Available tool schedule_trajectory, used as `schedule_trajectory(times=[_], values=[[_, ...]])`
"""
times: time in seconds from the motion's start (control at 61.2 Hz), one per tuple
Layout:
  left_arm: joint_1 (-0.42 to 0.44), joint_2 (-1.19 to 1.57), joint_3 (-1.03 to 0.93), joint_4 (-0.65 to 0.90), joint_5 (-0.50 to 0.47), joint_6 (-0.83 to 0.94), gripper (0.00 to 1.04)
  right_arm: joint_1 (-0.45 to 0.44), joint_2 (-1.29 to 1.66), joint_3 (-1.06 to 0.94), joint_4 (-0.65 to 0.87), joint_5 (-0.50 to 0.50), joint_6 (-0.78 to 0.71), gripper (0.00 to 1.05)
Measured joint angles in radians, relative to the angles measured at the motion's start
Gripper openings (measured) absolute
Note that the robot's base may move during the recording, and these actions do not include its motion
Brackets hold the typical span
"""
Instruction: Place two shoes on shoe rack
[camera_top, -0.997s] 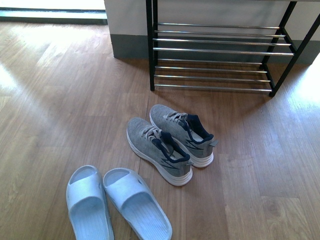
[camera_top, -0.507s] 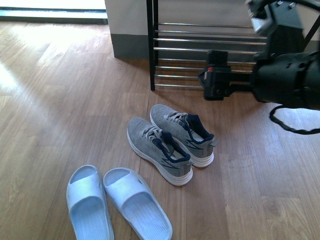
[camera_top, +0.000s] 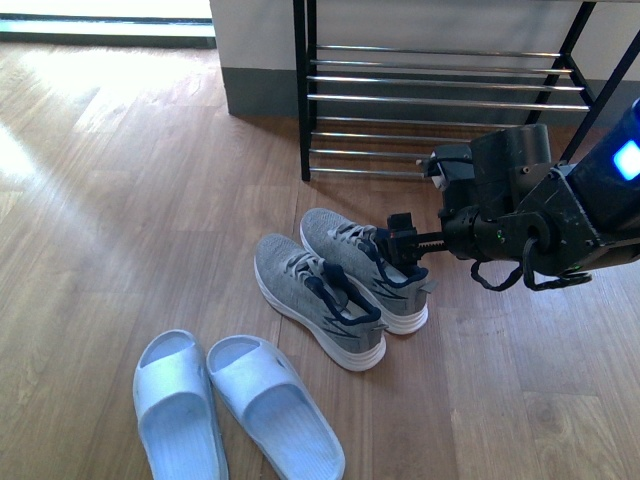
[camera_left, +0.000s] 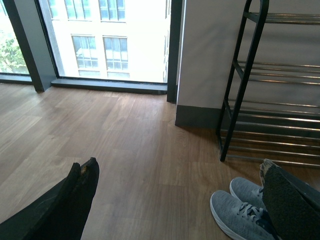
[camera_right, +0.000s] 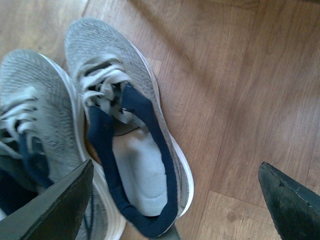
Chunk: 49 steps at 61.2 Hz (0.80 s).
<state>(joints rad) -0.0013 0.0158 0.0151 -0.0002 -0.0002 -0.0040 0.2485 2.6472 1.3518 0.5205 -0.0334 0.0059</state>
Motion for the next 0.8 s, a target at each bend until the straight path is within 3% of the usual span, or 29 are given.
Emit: schedule_trajectory(times=[0.801], values=[[0.0,0.0,0.0,0.0,0.0,0.0,0.95,-0.023,0.272,0.336,-0.181,-0.024,-0.143,0.96]])
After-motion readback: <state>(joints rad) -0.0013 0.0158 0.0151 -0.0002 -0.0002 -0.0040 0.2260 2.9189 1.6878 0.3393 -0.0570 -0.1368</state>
